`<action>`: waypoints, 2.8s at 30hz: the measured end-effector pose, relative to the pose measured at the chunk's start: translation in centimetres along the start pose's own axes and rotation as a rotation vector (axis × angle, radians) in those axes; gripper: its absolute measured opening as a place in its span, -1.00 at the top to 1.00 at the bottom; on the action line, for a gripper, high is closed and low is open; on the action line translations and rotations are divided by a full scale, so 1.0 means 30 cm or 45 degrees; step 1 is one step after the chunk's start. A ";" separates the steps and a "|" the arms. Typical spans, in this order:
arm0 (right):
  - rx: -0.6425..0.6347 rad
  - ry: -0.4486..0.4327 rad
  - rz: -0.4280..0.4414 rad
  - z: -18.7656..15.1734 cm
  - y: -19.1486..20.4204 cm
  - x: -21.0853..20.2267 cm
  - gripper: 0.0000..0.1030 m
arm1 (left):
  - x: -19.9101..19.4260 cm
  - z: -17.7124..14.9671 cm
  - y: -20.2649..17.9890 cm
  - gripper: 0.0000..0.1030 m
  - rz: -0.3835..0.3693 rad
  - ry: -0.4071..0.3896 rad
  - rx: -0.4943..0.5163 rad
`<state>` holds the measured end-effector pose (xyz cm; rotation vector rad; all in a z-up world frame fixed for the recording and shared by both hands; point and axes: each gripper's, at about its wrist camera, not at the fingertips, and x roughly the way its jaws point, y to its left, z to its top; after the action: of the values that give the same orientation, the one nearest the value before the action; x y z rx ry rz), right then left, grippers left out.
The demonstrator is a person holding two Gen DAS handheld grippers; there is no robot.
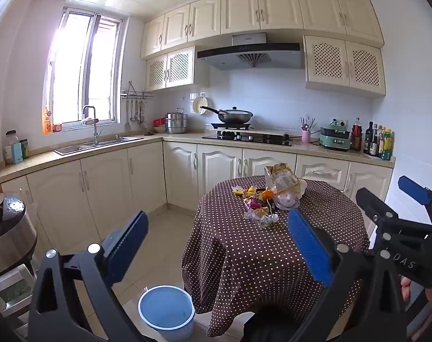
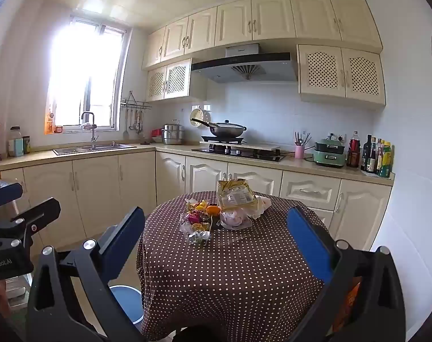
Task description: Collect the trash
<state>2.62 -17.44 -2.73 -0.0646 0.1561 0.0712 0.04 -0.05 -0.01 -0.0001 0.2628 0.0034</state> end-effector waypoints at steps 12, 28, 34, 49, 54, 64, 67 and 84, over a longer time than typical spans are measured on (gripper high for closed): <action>0.008 -0.001 0.004 0.000 -0.001 0.001 -0.87 | -0.010 -0.002 -0.003 -0.87 0.004 -0.009 -0.010; 0.028 -0.005 0.012 -0.024 -0.005 0.015 -0.87 | 0.020 -0.030 -0.006 -0.87 0.000 0.010 -0.001; 0.027 -0.001 0.018 -0.020 -0.007 0.016 -0.87 | 0.034 -0.034 -0.009 -0.87 0.001 0.017 -0.004; 0.030 0.009 0.031 -0.016 -0.010 0.022 -0.87 | 0.044 -0.036 -0.004 -0.87 0.003 0.023 -0.007; 0.028 0.010 0.031 -0.021 -0.005 0.021 -0.87 | 0.049 -0.041 0.008 -0.87 0.004 0.025 -0.012; 0.027 0.017 0.036 -0.030 -0.003 0.026 -0.87 | 0.050 -0.042 0.010 -0.87 0.006 0.027 -0.011; 0.029 0.018 0.035 -0.029 -0.005 0.026 -0.87 | 0.052 -0.044 0.008 -0.87 0.005 0.028 -0.012; 0.032 0.028 0.042 -0.034 -0.011 0.034 -0.87 | 0.058 -0.057 0.009 -0.87 0.006 0.033 -0.011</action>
<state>3.50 -17.78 -3.89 -0.0381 0.1804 0.1017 1.26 0.21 -2.12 -0.0078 0.2884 0.0093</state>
